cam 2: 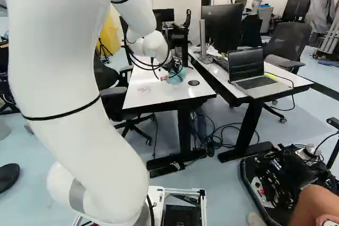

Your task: Clean the table with the green towel

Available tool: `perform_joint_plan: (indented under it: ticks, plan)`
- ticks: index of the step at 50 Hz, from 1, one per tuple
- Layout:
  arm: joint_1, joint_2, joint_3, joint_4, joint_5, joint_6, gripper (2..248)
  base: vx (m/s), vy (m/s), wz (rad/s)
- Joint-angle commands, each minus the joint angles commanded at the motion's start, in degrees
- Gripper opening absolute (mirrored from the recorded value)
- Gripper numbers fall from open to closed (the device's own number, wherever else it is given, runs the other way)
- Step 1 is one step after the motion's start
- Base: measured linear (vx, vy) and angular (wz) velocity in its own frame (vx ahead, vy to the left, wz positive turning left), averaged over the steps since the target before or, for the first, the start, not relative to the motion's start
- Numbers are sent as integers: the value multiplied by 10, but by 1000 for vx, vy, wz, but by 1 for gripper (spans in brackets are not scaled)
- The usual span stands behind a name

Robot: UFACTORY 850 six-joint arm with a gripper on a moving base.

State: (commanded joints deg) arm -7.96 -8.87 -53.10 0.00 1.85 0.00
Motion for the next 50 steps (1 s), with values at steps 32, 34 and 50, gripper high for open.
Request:
perform_joint_plan:
  ticks: [32, 34, 50]
  plan:
    - [55, -18, -20, 0, -31, 0, 46, 0, 0, 0]
    - [58, -19, -22, 0, -31, 0, 46, 0, 0, 0]
    - [82, -31, -35, 0, -31, 0, 46, 0, 0, 0]
